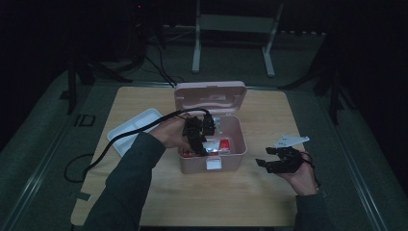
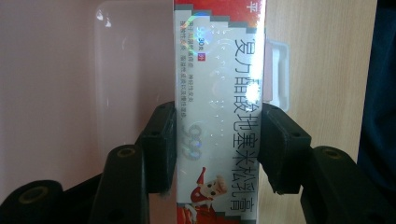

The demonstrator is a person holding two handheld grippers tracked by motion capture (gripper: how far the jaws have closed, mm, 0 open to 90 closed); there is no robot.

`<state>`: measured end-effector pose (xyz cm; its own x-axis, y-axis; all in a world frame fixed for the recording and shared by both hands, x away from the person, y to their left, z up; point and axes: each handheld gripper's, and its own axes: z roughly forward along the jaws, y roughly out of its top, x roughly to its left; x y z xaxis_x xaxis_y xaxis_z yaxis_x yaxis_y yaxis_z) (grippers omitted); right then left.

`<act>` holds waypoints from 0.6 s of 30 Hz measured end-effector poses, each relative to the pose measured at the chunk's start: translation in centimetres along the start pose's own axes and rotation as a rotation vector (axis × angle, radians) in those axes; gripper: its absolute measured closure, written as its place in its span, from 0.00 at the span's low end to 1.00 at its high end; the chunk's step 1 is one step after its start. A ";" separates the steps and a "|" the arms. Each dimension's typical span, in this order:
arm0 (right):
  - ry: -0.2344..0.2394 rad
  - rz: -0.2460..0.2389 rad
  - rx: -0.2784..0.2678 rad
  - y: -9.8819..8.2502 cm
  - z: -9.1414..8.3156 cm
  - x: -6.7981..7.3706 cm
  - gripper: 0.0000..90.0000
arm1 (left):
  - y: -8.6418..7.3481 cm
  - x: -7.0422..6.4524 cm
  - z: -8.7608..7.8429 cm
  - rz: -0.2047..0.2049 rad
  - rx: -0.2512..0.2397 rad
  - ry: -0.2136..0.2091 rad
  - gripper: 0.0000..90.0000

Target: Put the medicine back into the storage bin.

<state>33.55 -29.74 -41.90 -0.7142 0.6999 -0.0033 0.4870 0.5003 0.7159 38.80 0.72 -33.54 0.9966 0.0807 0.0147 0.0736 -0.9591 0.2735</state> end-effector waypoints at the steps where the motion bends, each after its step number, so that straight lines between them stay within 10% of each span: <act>1: 0.001 0.000 0.000 0.0 0.0 0.0 0.38 | 0.0 0.0 0.0 -0.001 0.002 0.000 0.57; 18: -0.005 -0.006 0.007 0.0 0.0 0.0 0.37 | -0.1 0.4 -0.6 -0.041 -0.033 0.005 0.55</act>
<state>33.57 -29.78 -41.94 -0.7147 0.6993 -0.0114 0.4860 0.5083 0.7109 39.19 1.00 -33.00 0.9926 0.1215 0.0072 0.1135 -0.9454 0.3055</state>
